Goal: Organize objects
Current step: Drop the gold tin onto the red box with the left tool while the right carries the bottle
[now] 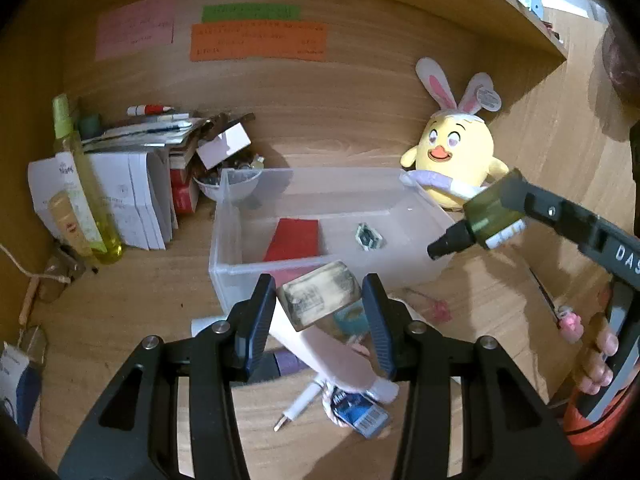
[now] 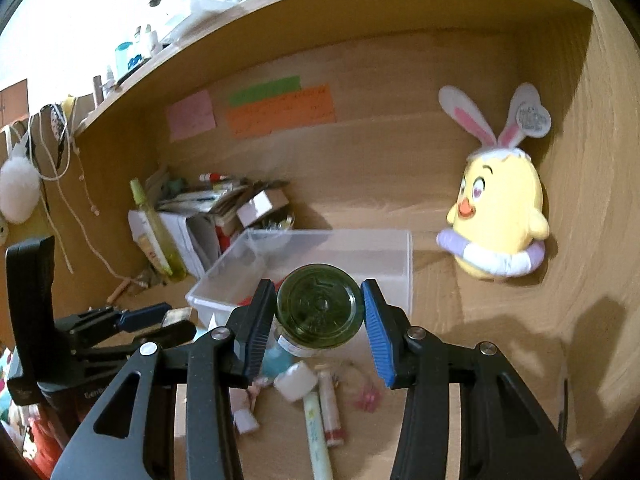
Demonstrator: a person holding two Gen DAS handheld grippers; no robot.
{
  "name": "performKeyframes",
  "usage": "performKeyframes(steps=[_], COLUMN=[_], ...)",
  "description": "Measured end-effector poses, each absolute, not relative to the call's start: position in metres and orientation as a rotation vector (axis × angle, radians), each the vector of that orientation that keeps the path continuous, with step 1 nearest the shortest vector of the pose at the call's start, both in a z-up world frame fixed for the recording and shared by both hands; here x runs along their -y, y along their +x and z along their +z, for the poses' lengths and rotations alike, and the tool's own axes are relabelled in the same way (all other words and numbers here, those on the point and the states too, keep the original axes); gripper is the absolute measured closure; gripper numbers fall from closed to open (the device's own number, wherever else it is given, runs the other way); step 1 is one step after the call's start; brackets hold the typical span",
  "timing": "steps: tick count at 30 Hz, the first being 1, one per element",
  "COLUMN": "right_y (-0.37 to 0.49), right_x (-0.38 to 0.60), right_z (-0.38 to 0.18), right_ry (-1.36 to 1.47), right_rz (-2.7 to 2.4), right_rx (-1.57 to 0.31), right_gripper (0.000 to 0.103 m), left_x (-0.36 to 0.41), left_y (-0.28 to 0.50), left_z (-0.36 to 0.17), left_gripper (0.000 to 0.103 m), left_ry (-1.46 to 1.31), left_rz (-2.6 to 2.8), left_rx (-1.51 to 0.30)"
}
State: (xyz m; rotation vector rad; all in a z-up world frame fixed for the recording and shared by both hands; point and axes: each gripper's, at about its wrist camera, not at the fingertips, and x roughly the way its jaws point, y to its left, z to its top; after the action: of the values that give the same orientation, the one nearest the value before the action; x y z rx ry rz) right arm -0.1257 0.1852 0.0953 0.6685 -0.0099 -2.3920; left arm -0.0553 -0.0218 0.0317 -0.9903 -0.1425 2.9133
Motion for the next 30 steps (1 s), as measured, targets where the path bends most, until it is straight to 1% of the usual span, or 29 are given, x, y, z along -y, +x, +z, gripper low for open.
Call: performKeyframes(steps=[6, 14, 20, 26, 30], right_y=[-0.152, -0.184, -0.199, -0.21, -0.219], right_x=[-0.174, -0.154, -0.144, -0.133, -0.129], right_z=[0.097, 0.076, 0.057, 0.041, 0.031], right_ry=[0.681, 0.784, 0.861, 0.921, 0.967], right_rz=[-2.395, -2.359, -2.314, -2.305, -2.289], right_rx=[0.011, 0.019, 0.029, -0.007, -0.013], right_gripper=[0.062, 0.062, 0.062, 0.062, 0.062], left_x=[0.029, 0.04, 0.047, 0.049, 0.048], left_y=[-0.081, -0.117, -0.142, -0.164, -0.172], left_z=[0.036, 0.036, 0.026, 0.009, 0.002], left_gripper=[0.058, 0.058, 0.058, 0.058, 0.058], left_ry=[-0.997, -1.027, -1.099, -1.2, -1.232], left_rz=[2.942, 2.955, 2.914, 2.844, 2.837], left_rx=[0.13, 0.106, 0.115, 0.136, 0.096])
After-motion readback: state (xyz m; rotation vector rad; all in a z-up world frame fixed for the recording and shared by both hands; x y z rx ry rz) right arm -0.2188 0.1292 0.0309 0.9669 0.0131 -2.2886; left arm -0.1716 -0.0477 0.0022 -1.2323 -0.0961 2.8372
